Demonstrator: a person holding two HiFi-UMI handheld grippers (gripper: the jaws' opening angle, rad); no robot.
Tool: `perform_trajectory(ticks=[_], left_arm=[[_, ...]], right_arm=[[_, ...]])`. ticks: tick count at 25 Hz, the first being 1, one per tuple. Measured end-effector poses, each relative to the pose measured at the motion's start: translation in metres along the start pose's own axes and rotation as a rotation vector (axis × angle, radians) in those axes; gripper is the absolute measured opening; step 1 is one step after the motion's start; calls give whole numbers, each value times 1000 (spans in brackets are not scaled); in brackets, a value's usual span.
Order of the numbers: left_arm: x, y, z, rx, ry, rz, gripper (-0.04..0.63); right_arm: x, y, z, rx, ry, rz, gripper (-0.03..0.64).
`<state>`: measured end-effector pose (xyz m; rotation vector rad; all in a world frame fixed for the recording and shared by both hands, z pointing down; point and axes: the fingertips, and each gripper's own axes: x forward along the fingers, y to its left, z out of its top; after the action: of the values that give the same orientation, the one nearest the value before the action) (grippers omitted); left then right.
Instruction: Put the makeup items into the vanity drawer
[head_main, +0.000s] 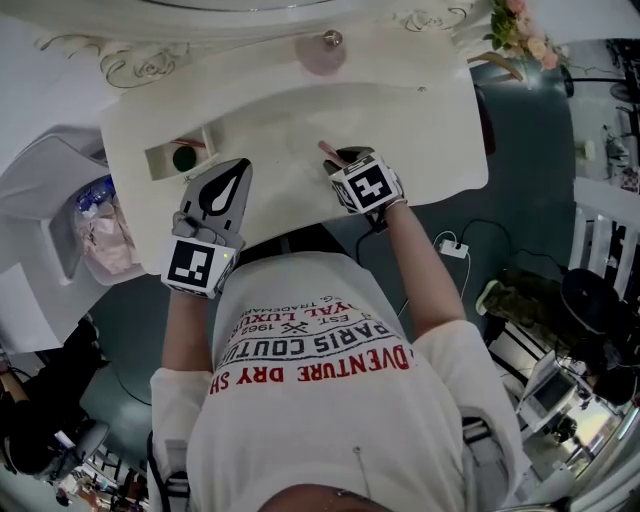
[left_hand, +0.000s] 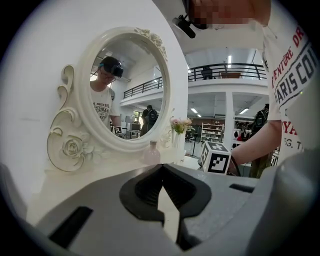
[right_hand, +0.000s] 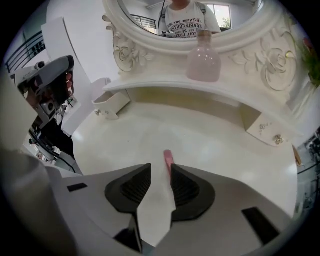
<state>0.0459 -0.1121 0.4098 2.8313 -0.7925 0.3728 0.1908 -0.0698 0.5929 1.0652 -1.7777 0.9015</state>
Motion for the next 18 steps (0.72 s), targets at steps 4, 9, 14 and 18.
perform_trajectory(ticks=[4,9,14,18], left_arm=[[8,-5,-4,-22,10,8,6],[15,-5,-10,-28,21,18,6],[10,-3,-16,-39,27,32,7],[0,1,-6,-29,-7,46,6]], right_arm=[[12,-10,-13,-19,41,-6,121],[22,-23,-19,-57,95,-32,54],[19,-22,-12,-78,125,-36,44],[13,-17,0,-87,105,-48,44]])
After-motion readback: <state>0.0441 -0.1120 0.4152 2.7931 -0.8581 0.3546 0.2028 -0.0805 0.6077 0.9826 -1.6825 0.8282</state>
